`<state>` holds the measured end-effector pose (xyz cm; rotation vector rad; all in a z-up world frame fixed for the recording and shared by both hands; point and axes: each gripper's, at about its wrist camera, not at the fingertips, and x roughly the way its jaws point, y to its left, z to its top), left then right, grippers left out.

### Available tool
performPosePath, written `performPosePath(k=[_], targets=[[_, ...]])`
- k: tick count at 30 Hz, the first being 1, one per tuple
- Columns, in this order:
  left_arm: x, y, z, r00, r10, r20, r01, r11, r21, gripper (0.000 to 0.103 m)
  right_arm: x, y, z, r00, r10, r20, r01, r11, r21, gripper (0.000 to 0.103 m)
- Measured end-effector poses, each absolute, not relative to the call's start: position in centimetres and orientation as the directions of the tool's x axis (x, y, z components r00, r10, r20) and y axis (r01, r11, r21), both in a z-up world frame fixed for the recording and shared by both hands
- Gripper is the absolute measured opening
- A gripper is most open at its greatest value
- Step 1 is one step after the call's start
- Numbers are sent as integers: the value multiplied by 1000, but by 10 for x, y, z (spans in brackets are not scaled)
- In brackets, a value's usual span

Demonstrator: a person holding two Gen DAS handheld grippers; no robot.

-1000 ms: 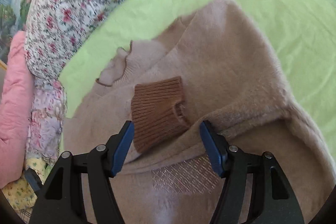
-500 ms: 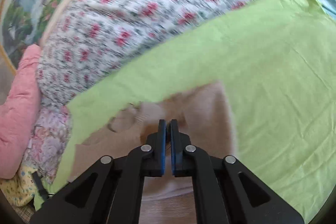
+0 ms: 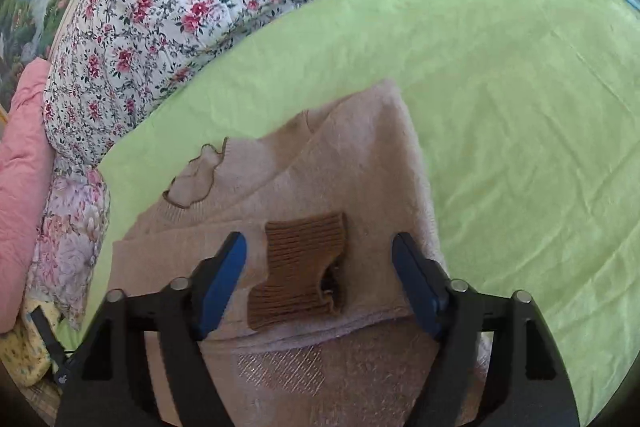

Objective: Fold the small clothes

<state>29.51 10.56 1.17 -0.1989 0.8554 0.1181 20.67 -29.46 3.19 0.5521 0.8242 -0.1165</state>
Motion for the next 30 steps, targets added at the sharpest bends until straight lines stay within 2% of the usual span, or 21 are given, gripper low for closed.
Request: performPosePath(k=[1, 3, 4, 5, 6, 10, 12, 14, 16, 22, 24, 25, 26, 27, 30], targets=[[295, 105, 12, 650, 26, -760, -183, 975, -124, 51, 211, -291, 28, 667, 142, -731, 290, 855, 430, 74], [297, 106, 14, 649, 27, -760, -182, 976, -120, 51, 218, -282, 19, 625, 172, -762, 268, 869, 416, 53], [298, 106, 15, 649, 29, -760, -181, 977, -117, 51, 222, -275, 14, 591, 160, -791, 263, 888, 376, 29], [299, 107, 17, 647, 27, -762, -177, 977, -116, 51, 224, -272, 12, 583, 161, -797, 253, 896, 366, 10], [300, 108, 20, 646, 25, -763, -174, 978, -116, 51, 223, -271, 13, 591, 162, -790, 246, 897, 368, 9], [301, 107, 23, 642, 35, -766, -166, 982, -95, 52, 208, -284, 40, 688, 76, -722, 270, 896, 352, 8], [305, 105, 12, 607, 60, -792, -179, 982, -62, 51, 214, -287, 36, 658, 42, -752, 294, 905, 307, 8], [304, 107, 5, 583, 44, -811, -187, 979, -81, 51, 220, -291, 23, 600, 21, -800, 331, 904, 272, 4], [298, 111, 8, 583, 25, -812, -182, 978, -101, 51, 217, -298, 18, 572, 30, -820, 350, 895, 276, 4], [275, 111, 21, 573, -45, -818, -112, 985, -133, 50, 181, -299, 42, 628, 104, -771, 321, 868, 378, 6], [261, 111, 27, 578, -77, -812, -79, 986, -150, 50, 161, -290, 50, 638, 129, -760, 292, 872, 393, 12], [251, 111, 30, 578, -101, -810, -56, 985, -163, 51, 153, -286, 52, 641, 139, -755, 280, 874, 398, 25], [242, 111, 33, 575, -124, -809, -35, 984, -175, 51, 146, -281, 55, 649, 154, -745, 259, 876, 407, 45], [232, 111, 34, 571, -143, -808, -17, 982, -186, 51, 134, -276, 59, 661, 167, -732, 234, 880, 413, 51], [197, 112, 36, 556, -190, -809, 31, 978, -208, 51, 103, -263, 65, 667, 193, -719, 190, 890, 415, 53]])
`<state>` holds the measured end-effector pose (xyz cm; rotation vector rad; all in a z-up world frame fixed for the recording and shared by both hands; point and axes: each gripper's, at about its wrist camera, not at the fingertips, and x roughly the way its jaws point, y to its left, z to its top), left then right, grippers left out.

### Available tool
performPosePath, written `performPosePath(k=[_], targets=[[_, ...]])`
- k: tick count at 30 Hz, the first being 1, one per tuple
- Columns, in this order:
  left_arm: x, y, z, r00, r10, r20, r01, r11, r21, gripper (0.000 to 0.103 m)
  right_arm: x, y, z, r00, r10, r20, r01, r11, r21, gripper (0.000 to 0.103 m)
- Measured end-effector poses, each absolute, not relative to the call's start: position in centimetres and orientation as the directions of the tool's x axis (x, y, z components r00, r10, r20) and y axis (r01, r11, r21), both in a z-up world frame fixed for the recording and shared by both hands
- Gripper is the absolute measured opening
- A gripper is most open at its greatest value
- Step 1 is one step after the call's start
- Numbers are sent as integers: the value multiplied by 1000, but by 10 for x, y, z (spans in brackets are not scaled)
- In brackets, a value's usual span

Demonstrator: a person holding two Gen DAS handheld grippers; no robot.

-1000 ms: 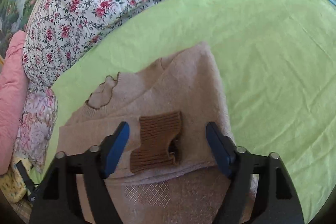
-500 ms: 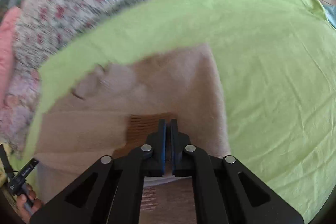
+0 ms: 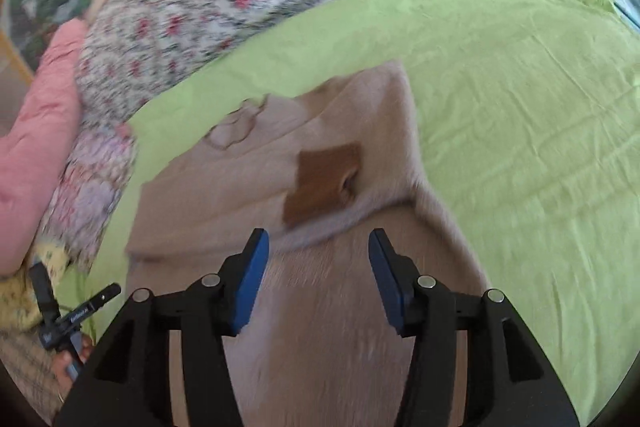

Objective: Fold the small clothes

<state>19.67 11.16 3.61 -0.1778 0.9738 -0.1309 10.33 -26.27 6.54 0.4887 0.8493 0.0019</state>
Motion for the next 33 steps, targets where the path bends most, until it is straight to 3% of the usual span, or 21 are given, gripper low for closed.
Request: performPosePath(k=[11, 17, 25, 28, 31, 33], targets=[[77, 122, 19, 486, -292, -823, 78, 953, -292, 51, -6, -242, 54, 657, 262, -707, 139, 880, 455, 53], [44, 128, 1, 450, -371, -812, 68, 921, -384, 51, -45, -243, 52, 671, 269, -691, 127, 876, 465, 53], [18, 111, -6, 428, -392, -814, 112, 917, -383, 54, -83, -255, 61, 706, 277, -652, 115, 864, 491, 53], [9, 105, -7, 426, -408, -808, 144, 912, -384, 51, -99, -261, 59, 704, 272, -656, 122, 864, 489, 53], [4, 97, -9, 413, -453, -790, 190, 891, -412, 26, -117, -272, 54, 698, 258, -668, 150, 859, 489, 53], [0, 94, -12, 411, -464, -785, 205, 886, -416, 22, -127, -280, 51, 695, 252, -673, 167, 854, 492, 53]])
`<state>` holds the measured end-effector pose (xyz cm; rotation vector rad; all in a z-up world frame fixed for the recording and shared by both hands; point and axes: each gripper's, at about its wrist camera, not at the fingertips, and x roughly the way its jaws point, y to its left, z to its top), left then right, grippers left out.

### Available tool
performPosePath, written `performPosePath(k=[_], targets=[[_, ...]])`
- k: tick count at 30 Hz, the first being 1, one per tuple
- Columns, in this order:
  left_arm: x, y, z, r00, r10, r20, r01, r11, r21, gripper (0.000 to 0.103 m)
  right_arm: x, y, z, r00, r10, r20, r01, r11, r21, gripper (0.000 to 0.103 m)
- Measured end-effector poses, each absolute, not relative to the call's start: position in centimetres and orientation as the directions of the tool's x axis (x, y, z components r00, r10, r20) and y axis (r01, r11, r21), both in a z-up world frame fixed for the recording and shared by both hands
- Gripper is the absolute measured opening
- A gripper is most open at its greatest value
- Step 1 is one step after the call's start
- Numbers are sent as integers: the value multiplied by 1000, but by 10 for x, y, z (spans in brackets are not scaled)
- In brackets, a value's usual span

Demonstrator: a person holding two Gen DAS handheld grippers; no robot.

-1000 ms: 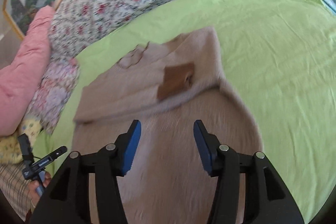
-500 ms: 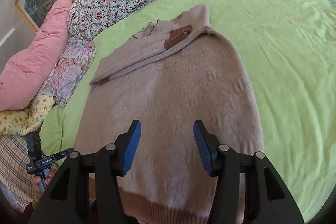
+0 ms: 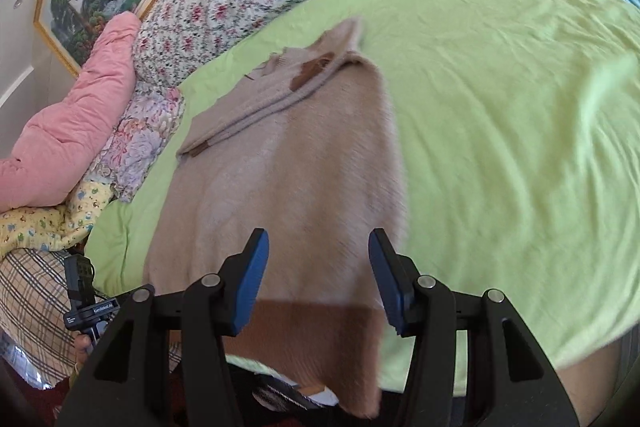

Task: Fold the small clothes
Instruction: 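Grasp the brown ribbed hem with the left tool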

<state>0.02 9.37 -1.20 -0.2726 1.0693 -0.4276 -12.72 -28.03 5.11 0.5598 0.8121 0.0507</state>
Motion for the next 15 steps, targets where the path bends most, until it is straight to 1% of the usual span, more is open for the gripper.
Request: performPosePath(k=[2, 5, 8, 10, 13, 15], targets=[[-3, 94, -14, 405, -472, -783, 213, 882, -421, 22, -138, -286, 48, 692, 250, -677, 177, 851, 495, 53], [-4, 103, -20, 378, -507, -775, 197, 861, -468, 24, -149, -292, 41, 684, 270, -678, 178, 839, 514, 53], [-4, 107, -25, 358, -531, -768, 191, 847, -496, 24, -151, -294, 27, 667, 323, -672, 169, 813, 558, 53], [-3, 107, -26, 356, -535, -766, 193, 844, -500, 24, -150, -294, 20, 670, 366, -646, 146, 788, 598, 53], [-4, 109, -28, 360, -542, -759, 192, 839, -509, 24, -140, -292, 11, 658, 476, -584, 80, 727, 682, 53], [-5, 109, -29, 366, -551, -750, 187, 833, -521, 22, -132, -285, 6, 640, 510, -575, 46, 721, 691, 53]])
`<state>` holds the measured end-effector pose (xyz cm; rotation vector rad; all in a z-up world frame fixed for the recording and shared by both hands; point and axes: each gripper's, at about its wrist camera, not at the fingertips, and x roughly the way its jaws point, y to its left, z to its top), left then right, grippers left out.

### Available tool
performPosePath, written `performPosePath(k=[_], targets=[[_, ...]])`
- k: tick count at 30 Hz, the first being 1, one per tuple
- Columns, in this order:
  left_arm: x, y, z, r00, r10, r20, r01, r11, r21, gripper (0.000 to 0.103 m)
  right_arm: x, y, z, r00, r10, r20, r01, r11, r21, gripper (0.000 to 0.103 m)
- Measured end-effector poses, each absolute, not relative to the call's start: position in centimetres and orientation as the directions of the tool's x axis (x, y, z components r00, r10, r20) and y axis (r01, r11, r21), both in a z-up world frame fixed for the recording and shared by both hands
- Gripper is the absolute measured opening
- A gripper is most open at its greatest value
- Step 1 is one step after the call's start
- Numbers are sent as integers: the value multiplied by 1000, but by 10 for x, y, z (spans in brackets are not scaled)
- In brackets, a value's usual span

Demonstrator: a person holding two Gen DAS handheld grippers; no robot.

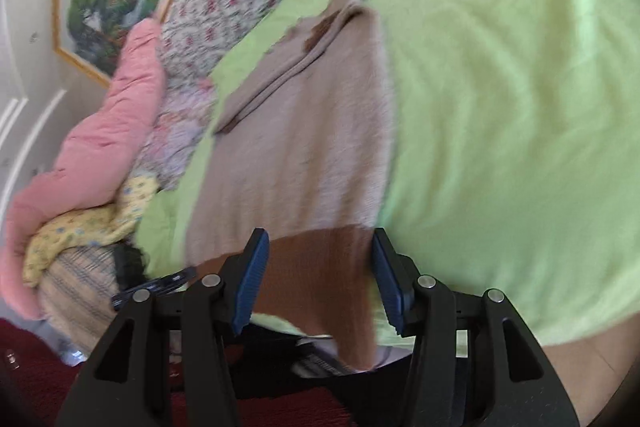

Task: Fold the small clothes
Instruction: 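Grasp the brown ribbed hem with the left tool, then lift the hem with the left tool and fold it toward the collar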

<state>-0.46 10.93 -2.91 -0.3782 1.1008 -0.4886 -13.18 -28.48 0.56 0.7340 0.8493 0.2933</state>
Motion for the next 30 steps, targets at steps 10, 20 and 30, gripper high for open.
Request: performPosePath(k=[10, 20, 30], targets=[[-17, 120, -23, 412, -558, -721, 218, 828, -516, 6, -136, -285, 3, 636, 506, -583, 39, 734, 678, 10], [2, 122, 33, 517, -608, -602, 302, 788, -536, 5, -109, -283, 44, 712, 508, -485, -39, 718, 695, 9], [84, 138, 106, 707, -558, -435, 308, 796, -521, 5, -22, -292, 108, 811, 460, -360, -112, 728, 676, 9]])
